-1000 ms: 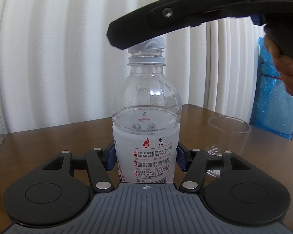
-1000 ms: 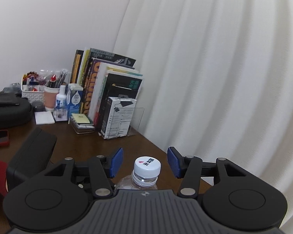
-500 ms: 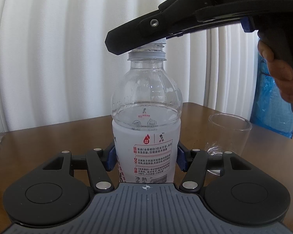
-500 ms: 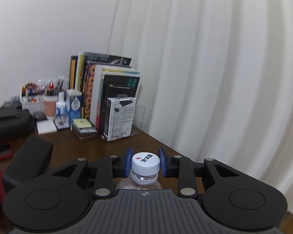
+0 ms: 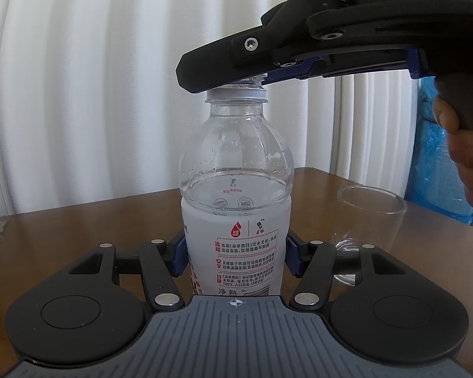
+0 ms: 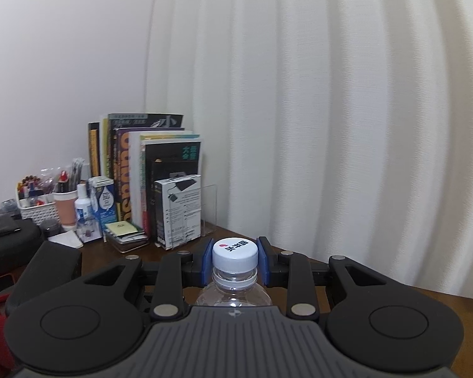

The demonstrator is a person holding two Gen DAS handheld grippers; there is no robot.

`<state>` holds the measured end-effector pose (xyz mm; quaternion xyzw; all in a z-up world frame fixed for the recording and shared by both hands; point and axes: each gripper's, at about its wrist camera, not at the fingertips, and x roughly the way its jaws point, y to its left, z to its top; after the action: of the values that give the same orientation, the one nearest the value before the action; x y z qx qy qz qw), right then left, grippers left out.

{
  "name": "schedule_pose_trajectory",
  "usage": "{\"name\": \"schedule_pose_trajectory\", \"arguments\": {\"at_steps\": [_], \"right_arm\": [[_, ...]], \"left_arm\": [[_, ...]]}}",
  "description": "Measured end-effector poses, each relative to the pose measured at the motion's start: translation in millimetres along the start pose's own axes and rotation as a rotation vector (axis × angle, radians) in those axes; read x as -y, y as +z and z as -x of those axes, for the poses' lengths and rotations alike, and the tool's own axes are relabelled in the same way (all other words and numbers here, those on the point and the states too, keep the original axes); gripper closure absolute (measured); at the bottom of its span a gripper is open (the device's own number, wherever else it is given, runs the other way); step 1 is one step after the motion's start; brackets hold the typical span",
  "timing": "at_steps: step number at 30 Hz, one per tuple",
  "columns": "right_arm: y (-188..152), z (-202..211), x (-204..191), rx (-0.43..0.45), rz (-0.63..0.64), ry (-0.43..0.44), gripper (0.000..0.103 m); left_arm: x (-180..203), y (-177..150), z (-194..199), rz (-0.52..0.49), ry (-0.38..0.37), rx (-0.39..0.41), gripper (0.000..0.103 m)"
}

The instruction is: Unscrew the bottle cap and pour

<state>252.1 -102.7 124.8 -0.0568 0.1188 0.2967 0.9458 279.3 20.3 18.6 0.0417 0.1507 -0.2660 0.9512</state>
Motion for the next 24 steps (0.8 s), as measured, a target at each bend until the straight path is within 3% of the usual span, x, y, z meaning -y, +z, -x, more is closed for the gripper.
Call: {"name": "schedule_pose_trajectory", "arguments": {"at_steps": [24], "right_arm": [[-5.6,5.4,-7.8,0.010,0.020,-0.034,0.070]], "left_arm": [[-5.8,7.7,6.8,-0.001,0.002,-0.006,0.045]]}}
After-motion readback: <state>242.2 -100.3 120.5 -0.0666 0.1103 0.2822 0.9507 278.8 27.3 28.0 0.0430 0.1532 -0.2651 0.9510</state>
